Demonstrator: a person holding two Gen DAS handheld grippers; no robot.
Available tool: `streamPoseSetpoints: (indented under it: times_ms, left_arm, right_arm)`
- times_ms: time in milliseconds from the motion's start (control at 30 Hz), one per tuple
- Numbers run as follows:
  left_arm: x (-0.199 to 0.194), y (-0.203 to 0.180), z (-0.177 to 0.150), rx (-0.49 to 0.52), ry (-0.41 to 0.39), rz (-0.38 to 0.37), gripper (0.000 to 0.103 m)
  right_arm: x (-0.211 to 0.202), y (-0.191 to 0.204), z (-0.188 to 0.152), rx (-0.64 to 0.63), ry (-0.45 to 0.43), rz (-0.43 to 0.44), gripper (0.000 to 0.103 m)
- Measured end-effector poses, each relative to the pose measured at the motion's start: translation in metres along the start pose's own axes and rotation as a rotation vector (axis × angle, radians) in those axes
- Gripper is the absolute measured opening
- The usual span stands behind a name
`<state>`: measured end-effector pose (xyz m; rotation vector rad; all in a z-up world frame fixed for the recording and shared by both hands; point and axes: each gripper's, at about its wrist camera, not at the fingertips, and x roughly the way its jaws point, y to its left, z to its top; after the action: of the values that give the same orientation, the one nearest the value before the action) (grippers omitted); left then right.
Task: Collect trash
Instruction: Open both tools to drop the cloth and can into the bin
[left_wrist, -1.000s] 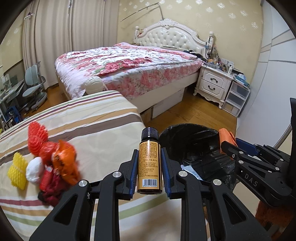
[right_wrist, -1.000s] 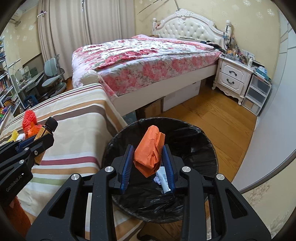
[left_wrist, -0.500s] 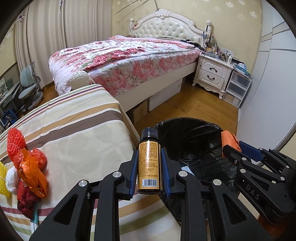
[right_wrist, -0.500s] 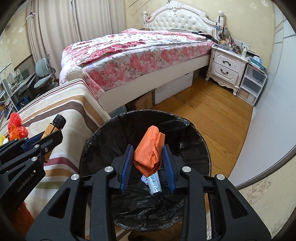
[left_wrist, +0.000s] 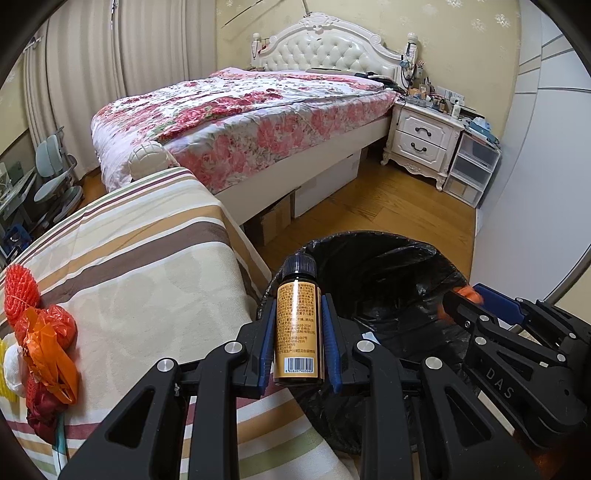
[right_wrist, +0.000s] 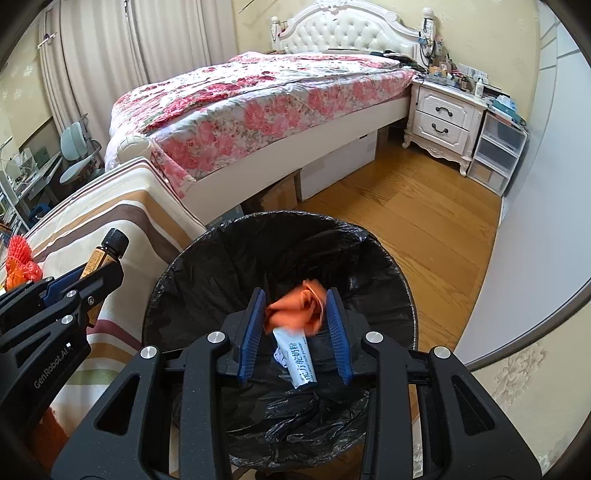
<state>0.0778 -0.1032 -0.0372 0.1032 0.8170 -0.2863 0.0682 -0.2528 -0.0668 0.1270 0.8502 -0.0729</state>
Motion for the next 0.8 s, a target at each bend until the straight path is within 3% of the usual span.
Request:
streamPoseSetpoints:
  times_ms: [100, 200, 300, 467, 800]
  left_arm:
    - [0.000, -0.001, 0.001, 0.004, -0.002, 0.000, 0.036]
    - [-0.001, -0.001, 0.000, -0.004, -0.006, 0.000, 0.047]
    - [-0.004, 0.002, -0.001, -0.017, -0.008, 0.001, 0.058]
    - [-0.014, 0.006, -0.002, -0.024, -0.031, 0.015, 0.067]
    - [-0.040, 0.035, -0.009, -0.054, -0.053, 0.065, 0.070]
  right_arm:
    - [0.000, -0.003, 0.000, 0.012, -0.001, -0.013, 0.034]
    - [-0.002, -0.005, 0.000, 0.023, -0.012, -0.026, 0.045]
    - [-0.004, -0.006, 0.000, 0.031, -0.014, -0.032, 0.046]
    - [-0.010, -0.004, -0.001, 0.032, -0.026, -0.036, 0.053]
    - [-0.024, 0.016, -0.007, 0.019, -0.039, -0.011, 0.058]
